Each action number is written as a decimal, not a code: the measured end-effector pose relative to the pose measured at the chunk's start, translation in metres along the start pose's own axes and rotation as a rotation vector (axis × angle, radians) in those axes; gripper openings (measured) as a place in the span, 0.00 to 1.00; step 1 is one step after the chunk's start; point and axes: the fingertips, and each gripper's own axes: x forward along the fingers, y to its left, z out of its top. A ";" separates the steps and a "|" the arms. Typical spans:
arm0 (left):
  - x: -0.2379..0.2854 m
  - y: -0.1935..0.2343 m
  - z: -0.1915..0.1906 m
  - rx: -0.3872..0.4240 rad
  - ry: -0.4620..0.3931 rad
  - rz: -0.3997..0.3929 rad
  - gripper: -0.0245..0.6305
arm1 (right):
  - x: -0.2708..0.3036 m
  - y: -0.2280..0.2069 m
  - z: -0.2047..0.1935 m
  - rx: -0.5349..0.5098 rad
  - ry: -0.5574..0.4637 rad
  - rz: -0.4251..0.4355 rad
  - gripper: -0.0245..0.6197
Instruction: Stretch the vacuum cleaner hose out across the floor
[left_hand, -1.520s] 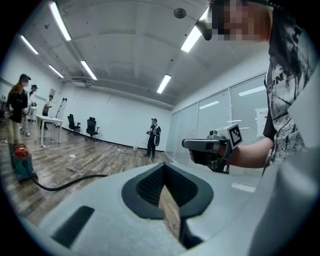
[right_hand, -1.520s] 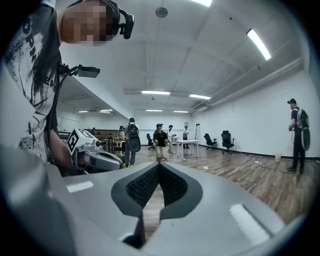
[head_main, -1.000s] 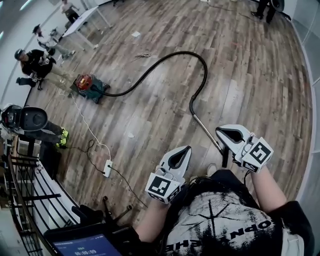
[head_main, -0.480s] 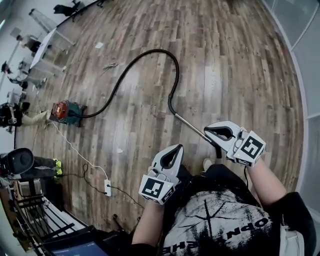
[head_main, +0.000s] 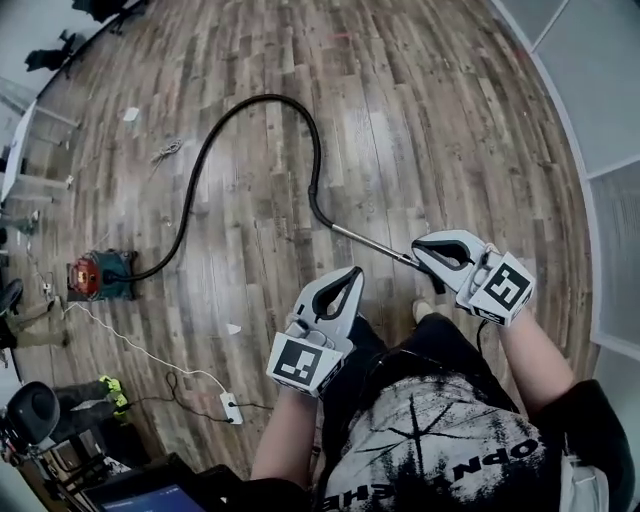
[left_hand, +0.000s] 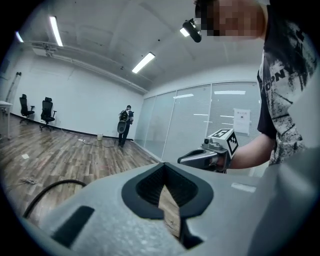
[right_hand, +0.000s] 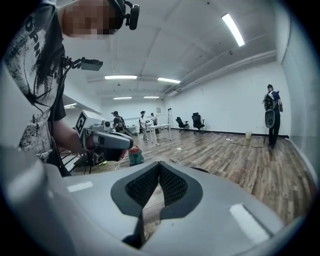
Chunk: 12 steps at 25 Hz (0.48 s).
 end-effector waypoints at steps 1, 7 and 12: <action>-0.001 0.011 0.003 0.005 -0.006 -0.012 0.04 | 0.008 -0.004 0.001 0.004 0.007 -0.019 0.06; 0.011 0.038 -0.005 -0.015 -0.008 -0.033 0.04 | 0.029 -0.020 -0.028 0.026 0.095 -0.044 0.10; 0.035 0.042 -0.033 -0.068 0.029 0.023 0.04 | 0.035 -0.042 -0.079 0.044 0.177 0.000 0.13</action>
